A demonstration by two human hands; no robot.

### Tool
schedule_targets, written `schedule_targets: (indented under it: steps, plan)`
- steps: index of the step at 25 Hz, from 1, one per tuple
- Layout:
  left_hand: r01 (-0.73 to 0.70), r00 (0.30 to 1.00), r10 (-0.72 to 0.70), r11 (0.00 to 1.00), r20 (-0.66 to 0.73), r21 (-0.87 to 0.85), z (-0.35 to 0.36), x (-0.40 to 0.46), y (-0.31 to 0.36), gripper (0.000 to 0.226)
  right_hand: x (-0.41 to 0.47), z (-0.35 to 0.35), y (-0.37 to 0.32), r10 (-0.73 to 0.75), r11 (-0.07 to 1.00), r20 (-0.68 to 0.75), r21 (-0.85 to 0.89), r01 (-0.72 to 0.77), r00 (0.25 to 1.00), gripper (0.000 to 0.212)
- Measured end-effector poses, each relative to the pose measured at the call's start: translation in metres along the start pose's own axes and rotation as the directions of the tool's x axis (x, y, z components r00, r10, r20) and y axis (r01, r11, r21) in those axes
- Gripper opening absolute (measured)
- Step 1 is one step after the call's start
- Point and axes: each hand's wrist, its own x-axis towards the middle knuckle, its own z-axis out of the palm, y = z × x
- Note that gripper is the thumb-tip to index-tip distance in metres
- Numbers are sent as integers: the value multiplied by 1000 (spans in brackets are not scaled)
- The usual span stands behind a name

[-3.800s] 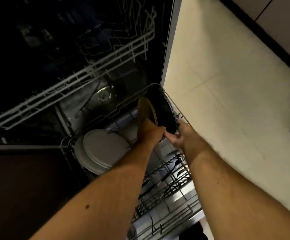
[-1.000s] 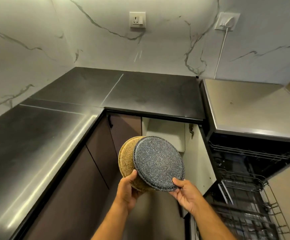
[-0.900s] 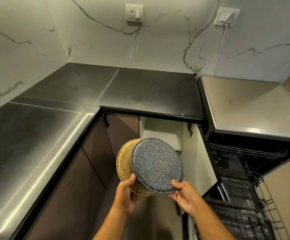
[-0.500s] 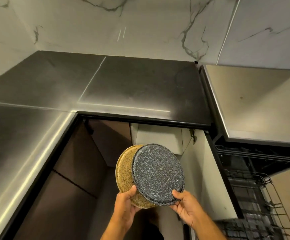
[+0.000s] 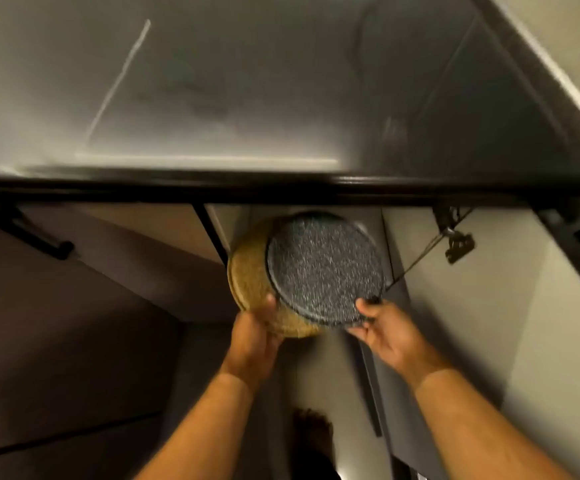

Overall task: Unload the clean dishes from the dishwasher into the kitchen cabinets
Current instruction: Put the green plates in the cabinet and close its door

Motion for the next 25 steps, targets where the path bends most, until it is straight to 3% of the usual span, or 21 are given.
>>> schedule_targets:
  steps: [7, 10, 12, 15, 18, 23, 25]
  plan:
    - [-184, 983, 182, 978, 36, 101, 3, 122, -13, 18, 115, 3, -17, -138, 990, 18, -33, 139, 990, 29]
    - [-171, 985, 155, 942, 80, 289, -5, 168, -16, 15, 150, 4, -22, -172, 983, 3, -63, 172, 985, 19]
    - [-159, 983, 116, 925, 142, 346, -10, 191, -18, 19, 168, 7, -24, -216, 974, -18, -70, 214, 976, 16]
    - [-252, 963, 210, 922, 167, 295, 2, 207, -15, 35, 184, 23, -34, -327, 944, -78, -81, 321, 942, 12]
    - [-362, 931, 351, 849, 101, 386, 22, 230, -6, 62, 203, 39, -51, -426, 891, -156, -241, 384, 891, 18]
    - [-523, 832, 526, 638, 176, 566, 31, 261, 3, 52, 230, 49, -81, -557, 699, -239, -652, 294, 795, 54]
    - [-515, 831, 539, 651, 139, 558, 38, 278, 10, 55, 237, 53, -82, -639, 580, -209, -763, 286, 740, 61]
